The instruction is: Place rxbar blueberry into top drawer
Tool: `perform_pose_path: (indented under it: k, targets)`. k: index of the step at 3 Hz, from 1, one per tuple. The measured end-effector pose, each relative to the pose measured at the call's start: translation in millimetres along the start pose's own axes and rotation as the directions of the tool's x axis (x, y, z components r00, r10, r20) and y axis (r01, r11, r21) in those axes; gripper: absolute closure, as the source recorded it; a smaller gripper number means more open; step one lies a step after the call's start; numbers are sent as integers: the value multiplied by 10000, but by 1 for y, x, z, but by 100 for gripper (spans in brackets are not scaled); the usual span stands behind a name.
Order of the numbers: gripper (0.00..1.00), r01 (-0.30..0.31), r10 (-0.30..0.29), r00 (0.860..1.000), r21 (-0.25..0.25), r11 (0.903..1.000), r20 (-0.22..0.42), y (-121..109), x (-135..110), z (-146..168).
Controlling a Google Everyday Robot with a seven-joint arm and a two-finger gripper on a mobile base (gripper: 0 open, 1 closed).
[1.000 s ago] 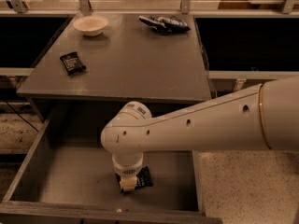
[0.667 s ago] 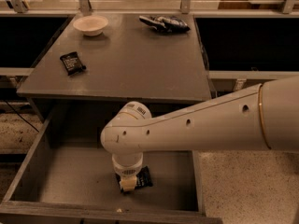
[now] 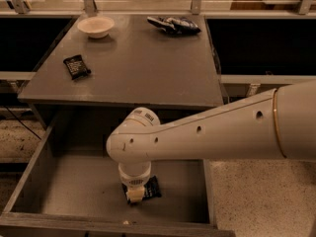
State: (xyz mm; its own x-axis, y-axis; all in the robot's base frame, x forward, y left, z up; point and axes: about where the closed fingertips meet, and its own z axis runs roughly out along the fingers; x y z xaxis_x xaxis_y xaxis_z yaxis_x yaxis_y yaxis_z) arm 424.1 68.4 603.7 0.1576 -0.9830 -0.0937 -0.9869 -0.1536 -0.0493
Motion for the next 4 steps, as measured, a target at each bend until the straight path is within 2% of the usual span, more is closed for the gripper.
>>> perform_pose_path:
  k: [2,3,4]
  targets:
    - [11,0,0,10000,1,10000,0,0,0,0]
    - [0,1,-1,10000,2,10000,-1,0,0,0]
    - [0,1,-1,10000,2,10000,-1,0,0,0]
